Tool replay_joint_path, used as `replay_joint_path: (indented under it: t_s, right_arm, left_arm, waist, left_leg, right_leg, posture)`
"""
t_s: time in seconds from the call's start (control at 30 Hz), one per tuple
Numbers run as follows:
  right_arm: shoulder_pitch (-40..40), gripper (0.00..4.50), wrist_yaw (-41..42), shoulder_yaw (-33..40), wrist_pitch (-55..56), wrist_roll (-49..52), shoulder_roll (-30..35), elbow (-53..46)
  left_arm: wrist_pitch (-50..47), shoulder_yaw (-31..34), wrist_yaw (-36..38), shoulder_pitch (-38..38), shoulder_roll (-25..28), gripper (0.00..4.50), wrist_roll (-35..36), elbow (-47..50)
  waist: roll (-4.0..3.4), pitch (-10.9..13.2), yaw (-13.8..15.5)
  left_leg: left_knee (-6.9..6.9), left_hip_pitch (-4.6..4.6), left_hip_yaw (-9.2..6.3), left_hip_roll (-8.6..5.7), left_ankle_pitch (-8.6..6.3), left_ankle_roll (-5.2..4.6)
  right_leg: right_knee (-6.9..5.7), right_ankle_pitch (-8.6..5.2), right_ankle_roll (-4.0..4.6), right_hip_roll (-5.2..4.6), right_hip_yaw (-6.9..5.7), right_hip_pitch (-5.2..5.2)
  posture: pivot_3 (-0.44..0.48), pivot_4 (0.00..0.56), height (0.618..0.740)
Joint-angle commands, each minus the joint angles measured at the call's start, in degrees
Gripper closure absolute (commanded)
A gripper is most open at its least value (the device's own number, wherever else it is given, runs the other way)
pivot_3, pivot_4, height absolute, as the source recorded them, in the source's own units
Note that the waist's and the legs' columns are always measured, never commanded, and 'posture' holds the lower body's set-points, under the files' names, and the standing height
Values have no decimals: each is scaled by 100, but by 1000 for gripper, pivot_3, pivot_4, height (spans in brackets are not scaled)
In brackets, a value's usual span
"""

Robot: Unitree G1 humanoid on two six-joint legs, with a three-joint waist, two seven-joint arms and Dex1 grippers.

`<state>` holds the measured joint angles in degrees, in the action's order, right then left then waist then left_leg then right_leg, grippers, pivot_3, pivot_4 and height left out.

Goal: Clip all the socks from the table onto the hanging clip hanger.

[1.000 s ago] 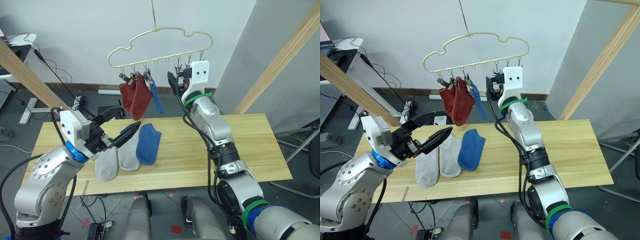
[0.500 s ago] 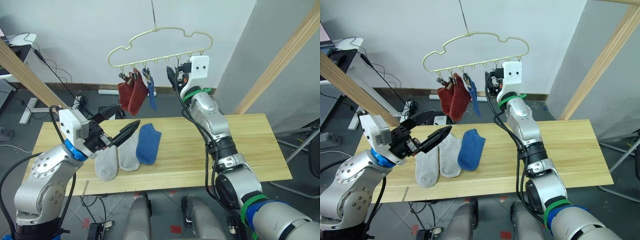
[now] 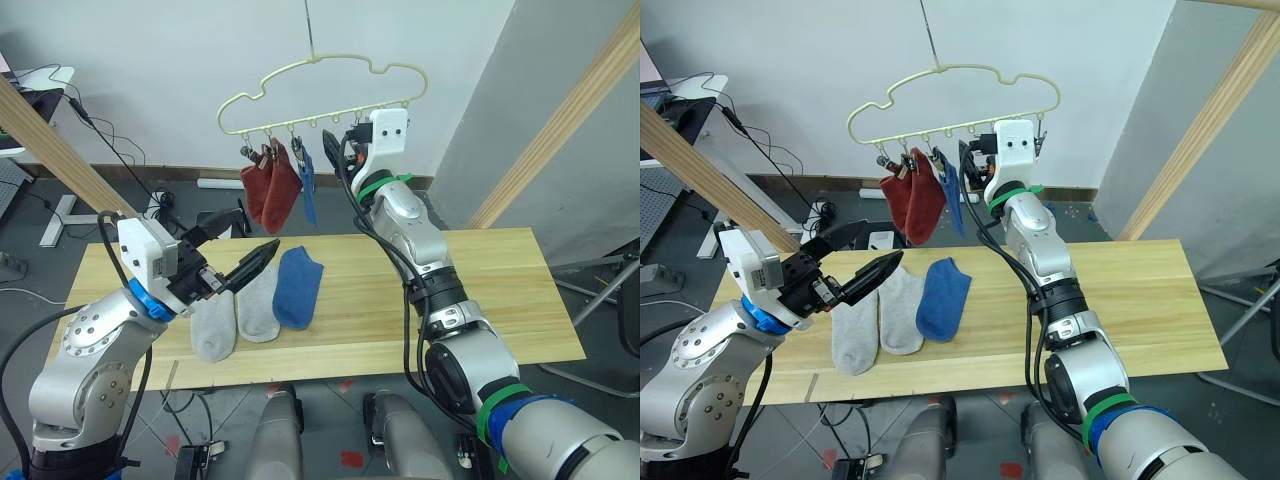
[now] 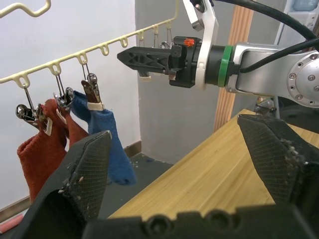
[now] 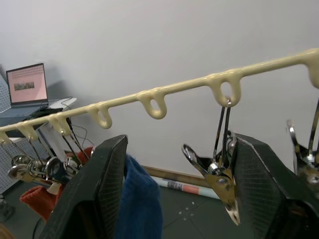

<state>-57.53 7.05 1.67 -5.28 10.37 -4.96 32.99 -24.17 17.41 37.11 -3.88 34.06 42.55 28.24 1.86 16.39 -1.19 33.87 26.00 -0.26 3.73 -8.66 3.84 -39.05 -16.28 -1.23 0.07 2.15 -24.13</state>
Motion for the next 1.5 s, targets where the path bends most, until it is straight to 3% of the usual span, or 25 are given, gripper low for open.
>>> replay_joint_path:
  t_s: [0.03,0.83,0.93,1.1,1.2,1.4,1.5]
  right_arm:
    - [-232,1279,75,151,169,109,-29,-37]
    - [-411,1279,182,340,271,99,-65,232]
    - [-399,1879,192,390,237,154,-84,232]
    - [-374,3651,181,441,193,203,-114,183]
    - [-356,4302,169,449,157,248,-127,148]
    - [-286,4484,183,451,34,308,-68,52]
    - [-281,4484,215,385,-39,197,81,51]
  left_arm:
    - [112,104,-13,0,1,0,10,201]
    - [76,31,-102,-19,-30,0,32,261]
    - [85,-12,-101,-8,-35,0,20,296]
    - [66,-32,-111,41,-32,0,43,371]
    - [40,-36,-141,47,-44,0,64,377]
    - [-230,-156,-305,210,43,0,-98,361]
    - [-678,-596,-563,348,281,0,-660,80]
  waist:
    - [0,0,2]
    - [0,0,28]
    - [0,0,31]
    - [0,0,38]
    - [0,-1,39]
    - [1,-1,43]
    - [1,-1,52]
  left_leg:
    - [0,0,0,0,0,0]
    - [0,0,0,0,0,0]
    - [0,0,0,0,0,0]
    - [0,0,0,0,0,0]
    - [0,0,0,1,0,0]
    - [0,-1,2,0,0,0]
    - [0,-2,1,0,0,0]
  right_leg:
    - [0,0,0,0,0,0]
    - [-1,1,2,0,-1,0]
    - [-1,1,2,0,-1,0]
    - [-1,2,3,0,-1,0]
    - [-2,2,3,0,-1,0]
    - [-2,2,3,0,-2,0]
    - [-2,2,3,0,-1,0]
  posture:
    - [98,293,740]
    - [101,293,740]
    - [102,287,740]
    - [102,279,740]
    - [102,279,740]
    - [101,271,740]
    - [93,273,740]
